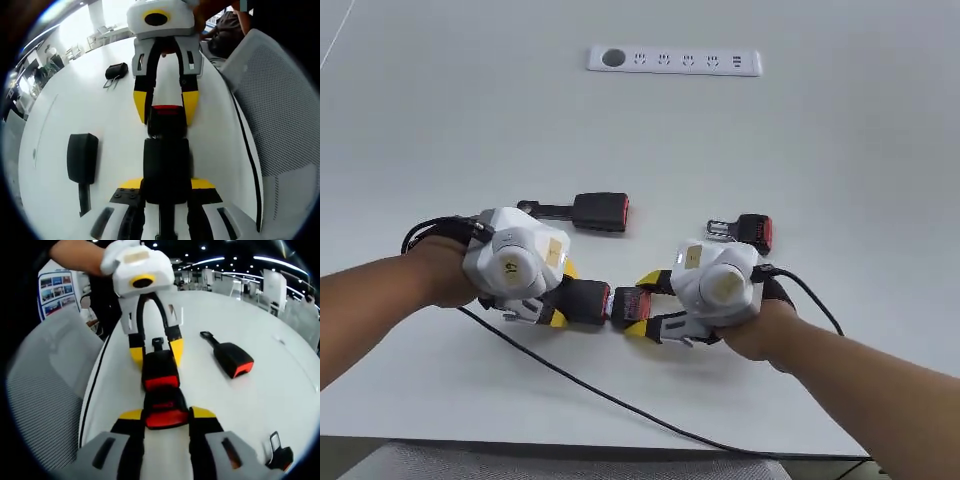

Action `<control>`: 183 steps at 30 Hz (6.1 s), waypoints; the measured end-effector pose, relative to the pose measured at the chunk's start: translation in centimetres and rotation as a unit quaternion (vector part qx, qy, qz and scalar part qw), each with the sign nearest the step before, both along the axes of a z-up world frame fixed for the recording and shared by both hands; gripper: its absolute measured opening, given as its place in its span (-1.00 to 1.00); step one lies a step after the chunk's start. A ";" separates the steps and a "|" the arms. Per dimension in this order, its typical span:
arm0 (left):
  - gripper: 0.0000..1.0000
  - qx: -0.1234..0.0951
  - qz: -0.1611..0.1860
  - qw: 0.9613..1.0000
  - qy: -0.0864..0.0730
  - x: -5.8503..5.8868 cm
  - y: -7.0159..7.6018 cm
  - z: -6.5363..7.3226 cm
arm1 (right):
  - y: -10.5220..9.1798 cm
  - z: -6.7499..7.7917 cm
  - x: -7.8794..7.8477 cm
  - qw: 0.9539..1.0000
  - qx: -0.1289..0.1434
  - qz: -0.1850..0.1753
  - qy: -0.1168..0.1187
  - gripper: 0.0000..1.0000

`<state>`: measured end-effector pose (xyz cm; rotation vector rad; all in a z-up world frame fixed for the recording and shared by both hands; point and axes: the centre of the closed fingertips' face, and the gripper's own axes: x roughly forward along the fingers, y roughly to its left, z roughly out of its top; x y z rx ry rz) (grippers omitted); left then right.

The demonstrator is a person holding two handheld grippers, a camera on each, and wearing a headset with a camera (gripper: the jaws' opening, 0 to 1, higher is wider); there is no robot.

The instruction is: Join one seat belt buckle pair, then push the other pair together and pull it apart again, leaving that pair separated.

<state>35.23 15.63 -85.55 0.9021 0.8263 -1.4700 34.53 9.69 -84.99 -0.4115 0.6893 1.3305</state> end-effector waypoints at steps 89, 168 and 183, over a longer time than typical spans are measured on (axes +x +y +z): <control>0.44 -0.127 0.077 0.988 -0.035 0.4 -3.0 4.8 | -2.9 3.5 1.1 0.993 0.066 -0.085 -0.048 0.47; -0.29 -0.100 0.046 0.994 0.016 13.0 -3.3 1.6 | -16.4 0.4 10.8 0.999 -0.020 -0.035 -0.031 -0.26; -0.29 -0.081 0.023 0.996 0.015 13.3 -3.1 1.3 | -16.2 0.3 11.4 0.998 0.032 -0.041 -0.029 -0.30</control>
